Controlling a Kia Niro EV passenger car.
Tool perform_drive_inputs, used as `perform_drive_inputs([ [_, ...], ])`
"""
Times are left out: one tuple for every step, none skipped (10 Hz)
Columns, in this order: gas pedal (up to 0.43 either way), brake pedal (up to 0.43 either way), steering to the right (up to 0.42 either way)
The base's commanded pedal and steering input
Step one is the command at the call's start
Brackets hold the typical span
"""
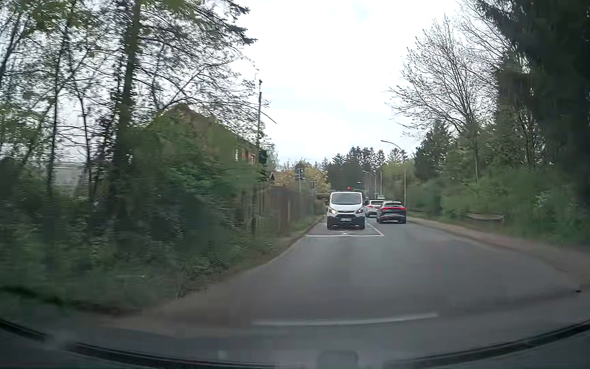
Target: Follow the waypoints while adhering to traffic rules and regulations
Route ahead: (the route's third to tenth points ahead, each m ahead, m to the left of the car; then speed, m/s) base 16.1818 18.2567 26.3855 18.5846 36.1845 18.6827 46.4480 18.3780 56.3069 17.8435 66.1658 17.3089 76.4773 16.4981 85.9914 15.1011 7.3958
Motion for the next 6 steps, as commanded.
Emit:
perform_drive_inputs([
  [0.098,0.0,0.198],
  [0.098,0.0,0.196],
  [0.098,0.0,0.193],
  [0.098,0.0,0.186],
  [0.098,0.0,0.178],
  [0.098,0.0,0.168],
])
